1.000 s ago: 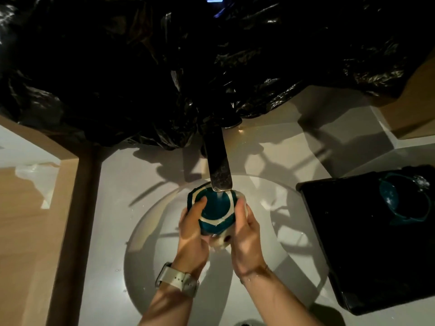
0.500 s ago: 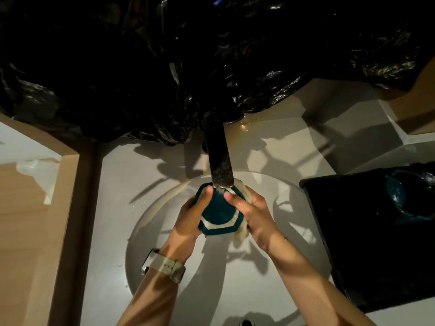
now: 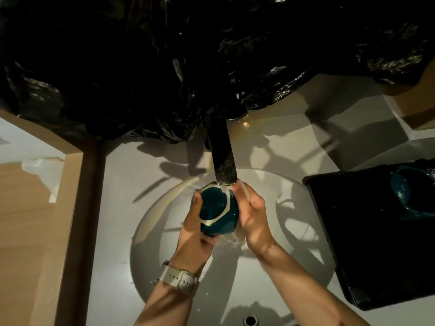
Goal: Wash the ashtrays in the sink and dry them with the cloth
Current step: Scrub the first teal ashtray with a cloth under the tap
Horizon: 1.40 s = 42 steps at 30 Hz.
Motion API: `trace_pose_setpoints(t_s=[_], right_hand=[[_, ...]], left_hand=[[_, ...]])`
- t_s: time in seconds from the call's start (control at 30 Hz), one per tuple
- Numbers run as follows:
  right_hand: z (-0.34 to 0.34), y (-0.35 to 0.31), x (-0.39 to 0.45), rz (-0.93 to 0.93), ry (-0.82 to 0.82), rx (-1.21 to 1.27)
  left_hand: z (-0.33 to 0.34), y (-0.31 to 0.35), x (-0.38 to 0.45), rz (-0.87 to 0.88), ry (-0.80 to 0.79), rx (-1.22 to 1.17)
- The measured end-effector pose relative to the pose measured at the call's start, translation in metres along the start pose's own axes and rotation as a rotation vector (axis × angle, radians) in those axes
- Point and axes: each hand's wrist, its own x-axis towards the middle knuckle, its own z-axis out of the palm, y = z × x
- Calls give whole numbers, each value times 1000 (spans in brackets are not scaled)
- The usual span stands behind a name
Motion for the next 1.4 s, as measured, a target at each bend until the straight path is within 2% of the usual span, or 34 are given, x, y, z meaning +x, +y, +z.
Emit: trace_pose_setpoints(t_s=[0.1,0.17,0.27,0.37,0.43,0.5,0.63,0.77,0.8,0.9,1.0,1.1,1.23,1.4], right_hand=[[5,-1,-16,-74,-115,-32],[10,11,-25,-101,-121,-104],[8,15,-6,12,-91,-173],[6,3,6,227,-68,103],[6,-2,1,242,-144,218],[5,0,-6,180,-168,135],[3,19,-20,-21,-131,-179],[-7,38,-12,-288,-159,-507],[-10,38,-1,-269,-171,-545],[-12,37,12,-131,-202,-451],[-13,41,-13,-288,-240,-554],[-16,46,-14,-406,-331,-772],[-19,33,4,-299,-321,-799],[-16,22,-35,-192,-260,-718]], left_hand=[[3,5,3,-10,32,-78],[2,4,2,-37,44,-105],[-1,-4,-4,-21,41,-43],[-3,-9,-9,33,51,-19],[-4,-7,-10,48,69,-43],[-4,-5,-8,48,87,-77],[-4,-2,-5,75,89,-86],[-3,-9,-3,187,112,193],[-3,-11,-2,192,133,207],[-5,-11,1,218,181,191],[-9,-8,3,234,229,216],[-13,-11,3,220,258,231],[-13,-12,2,205,274,223],[-13,-8,3,259,344,296]])
